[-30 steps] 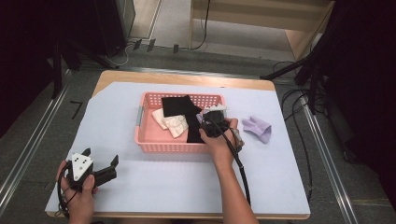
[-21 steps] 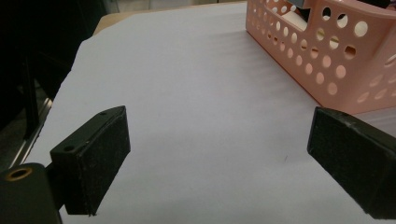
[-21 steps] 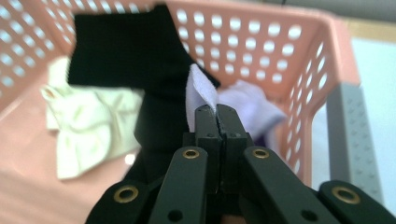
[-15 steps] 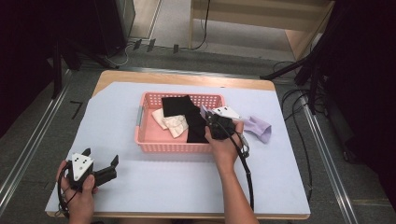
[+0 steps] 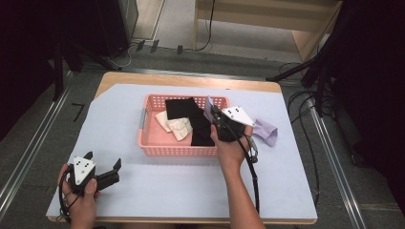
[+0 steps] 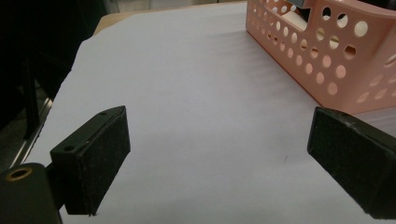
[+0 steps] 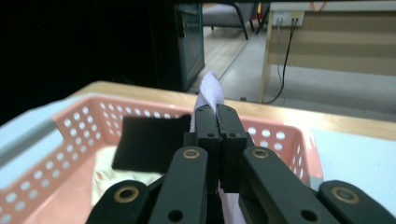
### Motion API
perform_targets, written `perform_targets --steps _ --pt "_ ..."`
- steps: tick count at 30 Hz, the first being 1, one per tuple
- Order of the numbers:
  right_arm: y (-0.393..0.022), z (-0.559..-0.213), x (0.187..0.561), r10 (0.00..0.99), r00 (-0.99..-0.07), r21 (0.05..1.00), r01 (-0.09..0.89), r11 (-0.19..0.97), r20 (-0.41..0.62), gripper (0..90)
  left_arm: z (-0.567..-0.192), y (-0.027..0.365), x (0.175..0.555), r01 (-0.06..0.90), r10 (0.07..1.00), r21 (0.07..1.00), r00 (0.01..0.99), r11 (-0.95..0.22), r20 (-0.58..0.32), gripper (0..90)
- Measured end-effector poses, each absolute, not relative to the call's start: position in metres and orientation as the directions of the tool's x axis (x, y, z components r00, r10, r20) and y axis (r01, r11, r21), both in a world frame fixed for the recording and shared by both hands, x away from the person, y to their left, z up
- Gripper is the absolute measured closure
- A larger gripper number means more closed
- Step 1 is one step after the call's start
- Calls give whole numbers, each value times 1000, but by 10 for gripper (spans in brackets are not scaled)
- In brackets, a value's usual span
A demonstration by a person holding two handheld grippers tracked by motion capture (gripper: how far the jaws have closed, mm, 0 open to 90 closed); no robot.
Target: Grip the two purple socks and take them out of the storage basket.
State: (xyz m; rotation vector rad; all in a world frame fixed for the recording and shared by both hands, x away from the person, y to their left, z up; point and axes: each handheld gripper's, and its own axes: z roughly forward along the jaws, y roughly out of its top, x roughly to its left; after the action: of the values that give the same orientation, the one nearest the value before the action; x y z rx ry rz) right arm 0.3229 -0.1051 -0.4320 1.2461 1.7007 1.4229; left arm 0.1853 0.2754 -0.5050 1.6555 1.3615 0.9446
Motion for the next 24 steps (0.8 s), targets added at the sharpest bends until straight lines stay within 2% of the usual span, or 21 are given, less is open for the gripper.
perform_targets --steps 11,19,24 --pt "-105 -404 316 908 -403 979 201 -37 117 896 -505 275 185 407 987 905 148 -124 68 67" --pt "-110 -388 310 908 -406 994 73 -78 101 896 -505 275 186 405 988 907 145 -116 62 67" --pt "-116 -383 308 916 -383 993 26 -118 119 896 -505 275 186 409 987 905 148 -121 65 67"
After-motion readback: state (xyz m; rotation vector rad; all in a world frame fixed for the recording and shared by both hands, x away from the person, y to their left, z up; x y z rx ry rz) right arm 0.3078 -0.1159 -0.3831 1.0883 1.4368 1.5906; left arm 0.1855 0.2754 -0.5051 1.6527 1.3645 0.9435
